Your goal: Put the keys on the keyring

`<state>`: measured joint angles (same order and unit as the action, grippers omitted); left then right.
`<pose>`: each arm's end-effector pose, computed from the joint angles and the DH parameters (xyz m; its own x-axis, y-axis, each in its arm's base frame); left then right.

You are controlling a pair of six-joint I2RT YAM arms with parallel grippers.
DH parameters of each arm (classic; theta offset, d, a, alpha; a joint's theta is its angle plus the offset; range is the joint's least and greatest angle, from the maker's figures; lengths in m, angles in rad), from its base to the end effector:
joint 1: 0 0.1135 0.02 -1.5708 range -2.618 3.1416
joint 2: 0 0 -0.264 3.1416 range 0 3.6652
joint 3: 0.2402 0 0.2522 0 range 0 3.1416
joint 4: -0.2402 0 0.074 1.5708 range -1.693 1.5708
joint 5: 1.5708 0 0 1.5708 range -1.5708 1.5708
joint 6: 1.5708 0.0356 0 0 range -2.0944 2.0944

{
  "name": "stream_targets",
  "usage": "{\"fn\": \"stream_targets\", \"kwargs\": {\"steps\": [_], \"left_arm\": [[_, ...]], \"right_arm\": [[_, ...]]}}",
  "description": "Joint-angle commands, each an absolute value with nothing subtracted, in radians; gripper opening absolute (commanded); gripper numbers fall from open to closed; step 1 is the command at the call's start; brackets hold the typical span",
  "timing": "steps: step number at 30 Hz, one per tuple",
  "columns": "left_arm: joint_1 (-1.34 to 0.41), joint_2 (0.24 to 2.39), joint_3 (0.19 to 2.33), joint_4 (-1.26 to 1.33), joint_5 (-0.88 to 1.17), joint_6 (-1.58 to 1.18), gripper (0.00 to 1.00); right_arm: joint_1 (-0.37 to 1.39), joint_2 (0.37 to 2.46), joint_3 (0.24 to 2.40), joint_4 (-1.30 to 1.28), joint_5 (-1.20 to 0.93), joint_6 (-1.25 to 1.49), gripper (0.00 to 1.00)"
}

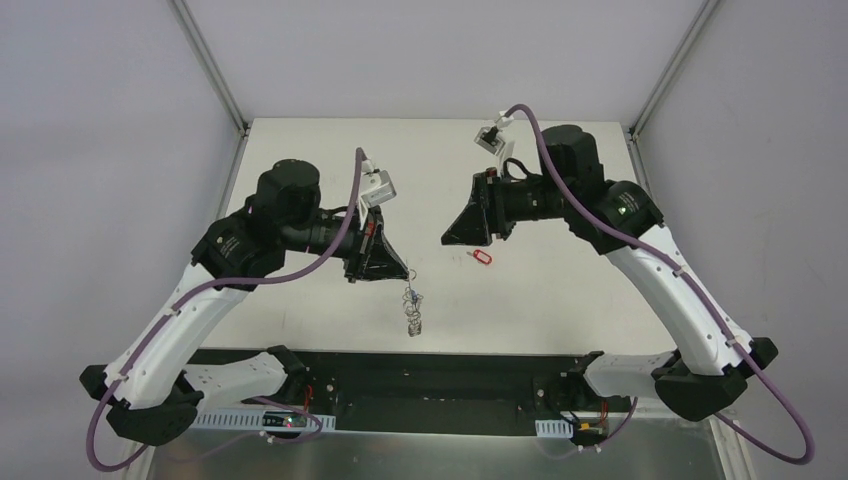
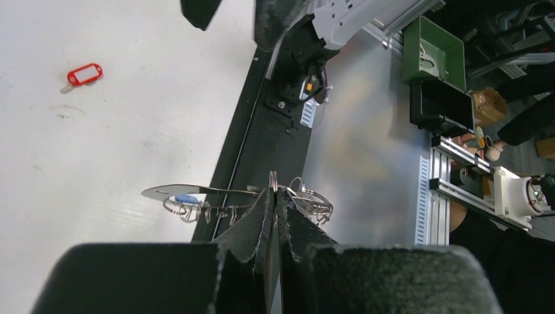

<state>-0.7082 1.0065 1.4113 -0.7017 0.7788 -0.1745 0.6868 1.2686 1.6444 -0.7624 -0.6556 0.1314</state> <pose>0.1169 -0.1330 0.4591 -0.3878 0.1694 -0.9061 0.9198 0.1351 -0.3684 0.1733 0.1702 0.4727 -0.4121 -0.2036 -0.8881 -0.8929 0.2841 0.3492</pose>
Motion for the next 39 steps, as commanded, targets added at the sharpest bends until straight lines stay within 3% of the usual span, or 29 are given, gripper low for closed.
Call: {"fn": "stream_targets", "kwargs": {"steps": [1, 15, 39], "left_arm": [[-0.713, 1.039, 1.481, -0.737, 0.772, -0.118, 0.0], [-0.713, 1.129, 1.572, -0.764, 0.851, -0.119, 0.0], [-0.713, 1.117, 1.569, -0.765, 0.907, -0.108, 0.0]], "right_arm": [[0.692, 1.226, 1.607, -0.657, -0.806, 0.124, 0.5], [0.895, 1.211, 1.529, -0.566, -0.676, -0.167, 0.49], [0.973, 1.268, 1.612, -0.598, -0.683, -0.211, 0.44]]}}
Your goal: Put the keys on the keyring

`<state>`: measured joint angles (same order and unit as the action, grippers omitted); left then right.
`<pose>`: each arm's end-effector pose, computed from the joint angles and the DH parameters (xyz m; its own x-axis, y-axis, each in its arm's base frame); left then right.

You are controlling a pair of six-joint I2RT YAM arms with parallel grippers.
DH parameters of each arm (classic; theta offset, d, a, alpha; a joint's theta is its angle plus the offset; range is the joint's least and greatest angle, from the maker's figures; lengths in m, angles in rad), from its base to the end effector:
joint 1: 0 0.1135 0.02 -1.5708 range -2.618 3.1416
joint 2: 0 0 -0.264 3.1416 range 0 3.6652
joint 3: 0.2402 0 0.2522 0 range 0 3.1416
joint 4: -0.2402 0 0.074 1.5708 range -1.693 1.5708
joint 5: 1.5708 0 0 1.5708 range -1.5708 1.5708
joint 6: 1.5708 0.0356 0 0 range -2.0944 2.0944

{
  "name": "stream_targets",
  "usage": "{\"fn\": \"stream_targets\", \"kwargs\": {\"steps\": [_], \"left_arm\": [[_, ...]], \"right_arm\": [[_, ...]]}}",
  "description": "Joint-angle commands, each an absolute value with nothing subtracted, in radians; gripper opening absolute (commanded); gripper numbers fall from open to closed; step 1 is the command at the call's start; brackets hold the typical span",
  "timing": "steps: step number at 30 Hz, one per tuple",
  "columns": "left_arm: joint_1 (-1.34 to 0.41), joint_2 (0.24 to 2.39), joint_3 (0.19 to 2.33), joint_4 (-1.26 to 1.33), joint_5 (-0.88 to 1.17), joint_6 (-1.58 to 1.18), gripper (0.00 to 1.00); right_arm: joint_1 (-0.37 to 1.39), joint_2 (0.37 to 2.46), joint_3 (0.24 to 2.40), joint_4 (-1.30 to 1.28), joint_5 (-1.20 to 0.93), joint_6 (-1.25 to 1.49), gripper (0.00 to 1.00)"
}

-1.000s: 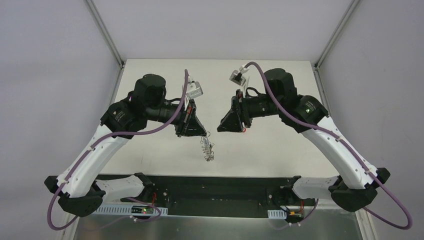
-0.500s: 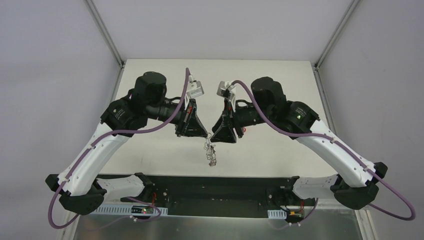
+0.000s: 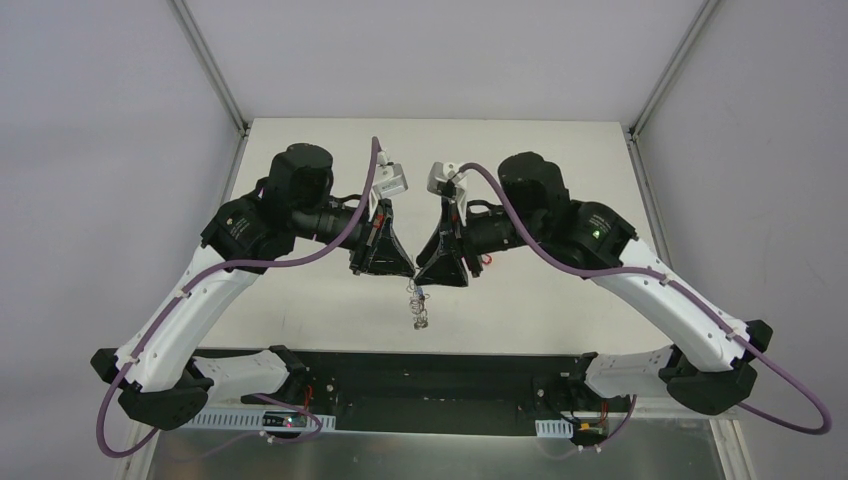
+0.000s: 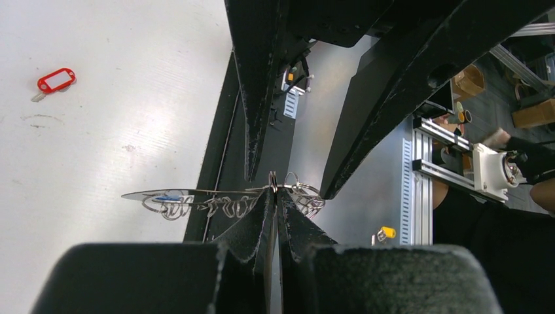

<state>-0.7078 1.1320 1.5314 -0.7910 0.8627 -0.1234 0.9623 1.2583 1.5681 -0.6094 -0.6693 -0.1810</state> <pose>0.1344 -0.1506 0.4659 -0.4055 0.2416 -0.8816 0.9133 0.0679 -0.4015 0.1255 0.2188 0.4665 0.0109 -0.2313 -0.9728 -0.9967 -0.0810 0.0081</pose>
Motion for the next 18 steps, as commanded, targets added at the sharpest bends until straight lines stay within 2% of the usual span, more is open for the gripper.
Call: {"fn": "stream_targets", "kwargs": {"steps": [1, 7, 18], "left_arm": [[-0.712, 1.117, 1.569, -0.765, 0.908, -0.108, 0.0], [-0.713, 1.113, 1.569, -0.765, 0.91, -0.107, 0.0], [-0.713, 1.111, 1.566, -0.765, 0.908, -0.103, 0.0]], "right_arm": [[0.975, 1.269, 1.612, -0.599, -0.684, -0.214, 0.44], [0.979, 1.277, 1.616, -0.615, -0.705, -0.223, 0.33], [0.981, 1.279, 1.621, -0.65, -0.75, -0.241, 0.22]]}}
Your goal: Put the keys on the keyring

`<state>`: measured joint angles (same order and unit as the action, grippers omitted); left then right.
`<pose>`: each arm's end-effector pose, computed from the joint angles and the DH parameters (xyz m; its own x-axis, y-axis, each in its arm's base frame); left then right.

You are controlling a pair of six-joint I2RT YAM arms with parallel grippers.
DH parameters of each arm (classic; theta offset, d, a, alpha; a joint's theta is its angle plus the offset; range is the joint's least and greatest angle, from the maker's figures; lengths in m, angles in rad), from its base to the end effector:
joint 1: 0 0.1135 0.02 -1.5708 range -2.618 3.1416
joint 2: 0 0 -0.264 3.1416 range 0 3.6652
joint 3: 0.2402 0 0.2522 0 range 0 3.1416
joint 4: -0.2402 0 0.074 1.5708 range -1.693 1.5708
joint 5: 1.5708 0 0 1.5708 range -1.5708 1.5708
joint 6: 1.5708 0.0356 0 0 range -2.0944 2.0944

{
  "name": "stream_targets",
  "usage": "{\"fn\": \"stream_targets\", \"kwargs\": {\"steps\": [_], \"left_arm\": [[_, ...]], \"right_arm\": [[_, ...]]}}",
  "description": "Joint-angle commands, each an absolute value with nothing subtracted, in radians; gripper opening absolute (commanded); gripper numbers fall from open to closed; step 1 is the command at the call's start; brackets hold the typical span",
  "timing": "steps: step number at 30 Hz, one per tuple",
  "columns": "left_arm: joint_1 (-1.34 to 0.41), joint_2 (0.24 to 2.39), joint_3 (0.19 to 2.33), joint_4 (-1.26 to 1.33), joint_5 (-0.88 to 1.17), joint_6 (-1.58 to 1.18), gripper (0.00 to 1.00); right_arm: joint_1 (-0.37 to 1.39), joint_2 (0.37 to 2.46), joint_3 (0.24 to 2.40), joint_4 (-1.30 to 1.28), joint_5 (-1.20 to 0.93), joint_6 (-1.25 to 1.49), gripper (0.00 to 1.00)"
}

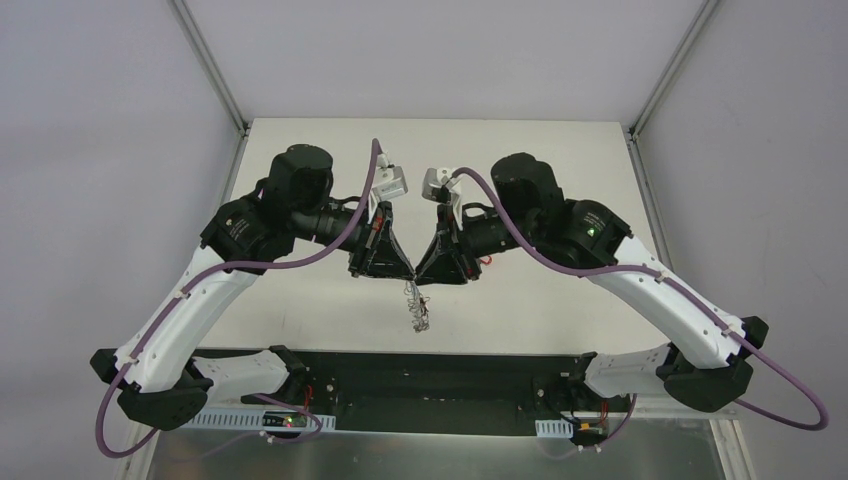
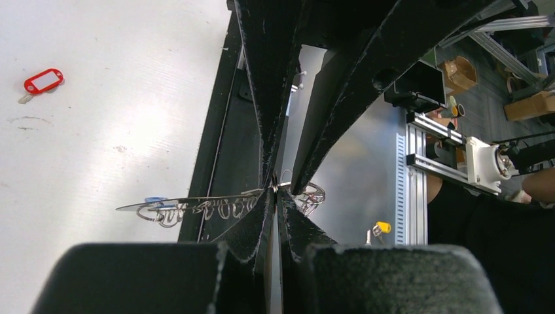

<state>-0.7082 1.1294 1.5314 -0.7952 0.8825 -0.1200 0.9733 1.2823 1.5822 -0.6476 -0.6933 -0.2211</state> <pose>0.1328 -0.1499 0.4662 -0.4032 0.2452 -0.8816 0.9133 0.0481 -0.4044 0.1255 0.2249 0.4617 0.0265 -0.2608 -0.9650 -0.9922 -0.1242 0.0063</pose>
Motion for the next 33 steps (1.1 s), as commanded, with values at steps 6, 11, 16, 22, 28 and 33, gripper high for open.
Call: {"fn": "stream_targets", "kwargs": {"steps": [6, 11, 16, 22, 28, 33], "left_arm": [[-0.713, 1.11, 1.57, -0.764, 0.906, -0.104, 0.0], [-0.713, 1.107, 1.571, -0.756, 0.918, -0.107, 0.0], [-0.713, 1.043, 1.542, -0.679, 0.885, -0.113, 0.05], [-0.713, 0.809, 1.321, -0.328, 0.766, -0.176, 0.26], [-0.713, 0.755, 1.242, -0.191, 0.756, -0.231, 0.28], [-0.713, 0.767, 1.195, -0.074, 0.768, -0.303, 0.28]], "right_arm": [[0.983, 1.281, 1.619, -0.644, -0.786, -0.247, 0.0], [0.989, 1.242, 1.567, -0.54, -0.772, -0.209, 0.0], [1.013, 1.174, 1.498, -0.427, -0.674, -0.144, 0.0], [1.036, 1.067, 1.392, -0.229, -0.528, -0.043, 0.0], [1.058, 0.982, 1.278, -0.014, -0.465, 0.043, 0.0], [1.078, 0.945, 1.174, 0.194, -0.402, 0.091, 0.0]]}}
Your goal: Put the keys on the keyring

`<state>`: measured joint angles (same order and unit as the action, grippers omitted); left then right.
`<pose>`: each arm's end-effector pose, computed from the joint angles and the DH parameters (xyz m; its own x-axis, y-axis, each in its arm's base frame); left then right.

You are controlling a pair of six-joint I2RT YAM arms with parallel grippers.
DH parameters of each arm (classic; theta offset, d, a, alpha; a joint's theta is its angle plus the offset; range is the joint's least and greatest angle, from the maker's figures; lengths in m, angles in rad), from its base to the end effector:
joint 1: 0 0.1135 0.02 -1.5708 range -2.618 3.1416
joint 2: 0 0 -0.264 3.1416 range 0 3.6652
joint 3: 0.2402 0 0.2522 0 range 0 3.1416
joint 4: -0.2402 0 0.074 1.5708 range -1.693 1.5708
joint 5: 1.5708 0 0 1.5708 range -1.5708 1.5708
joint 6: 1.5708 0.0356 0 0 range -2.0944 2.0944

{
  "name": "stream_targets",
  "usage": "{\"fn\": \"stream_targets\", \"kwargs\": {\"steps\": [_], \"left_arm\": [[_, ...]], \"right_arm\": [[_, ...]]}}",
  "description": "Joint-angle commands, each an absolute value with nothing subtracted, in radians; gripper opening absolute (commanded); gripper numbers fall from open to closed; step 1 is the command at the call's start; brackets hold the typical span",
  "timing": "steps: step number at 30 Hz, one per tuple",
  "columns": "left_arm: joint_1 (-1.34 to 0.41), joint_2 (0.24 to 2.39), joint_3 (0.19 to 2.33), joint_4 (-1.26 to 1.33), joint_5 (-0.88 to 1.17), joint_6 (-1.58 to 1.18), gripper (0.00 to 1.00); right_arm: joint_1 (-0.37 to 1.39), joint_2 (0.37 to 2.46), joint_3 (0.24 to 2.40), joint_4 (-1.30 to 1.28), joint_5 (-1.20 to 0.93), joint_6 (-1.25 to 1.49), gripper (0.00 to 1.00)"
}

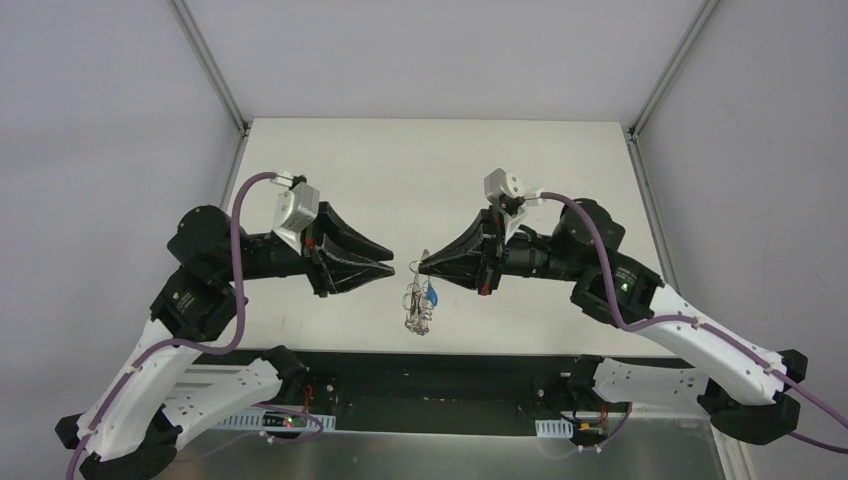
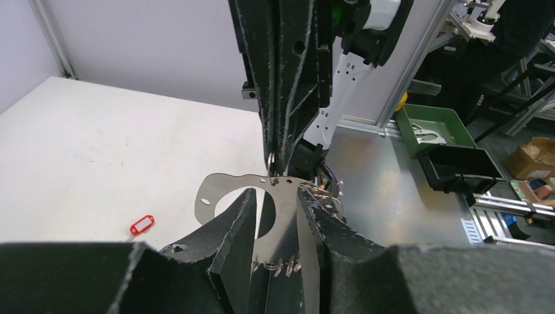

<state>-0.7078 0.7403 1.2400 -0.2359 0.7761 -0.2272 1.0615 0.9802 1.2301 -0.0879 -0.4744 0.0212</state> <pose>0.0653 -0.0887 0.4875 -0.0272 -0.1883 -0.9817 0.9973 0.0617 -0.0395 0.0832 0.1824 0.4685 0.0575 0.1416 -0.9882 -0.9979 0.0371 -0.0527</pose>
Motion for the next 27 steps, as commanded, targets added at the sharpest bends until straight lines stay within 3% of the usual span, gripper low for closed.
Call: {"fn": "stream_targets", "kwargs": {"steps": [1, 14, 27], "left_arm": [[-0.713, 0.767, 1.181, -0.043, 0.764, -0.318, 0.28], [-0.713, 0.764, 1.119, 0.104, 0.769, -0.38, 0.27], [-0.713, 0.742, 1.097, 0.138, 0.771, -0.391, 0.26]], "right_arm": [[1.081, 0.938, 1.146, 0.252, -0.396, 0.106, 0.0], [1.144, 0.904, 0.959, 0.627, -0.252, 0.086, 0.0], [1.178, 0.923, 0.907, 0.798, -0.163, 0.081, 0.0]]}}
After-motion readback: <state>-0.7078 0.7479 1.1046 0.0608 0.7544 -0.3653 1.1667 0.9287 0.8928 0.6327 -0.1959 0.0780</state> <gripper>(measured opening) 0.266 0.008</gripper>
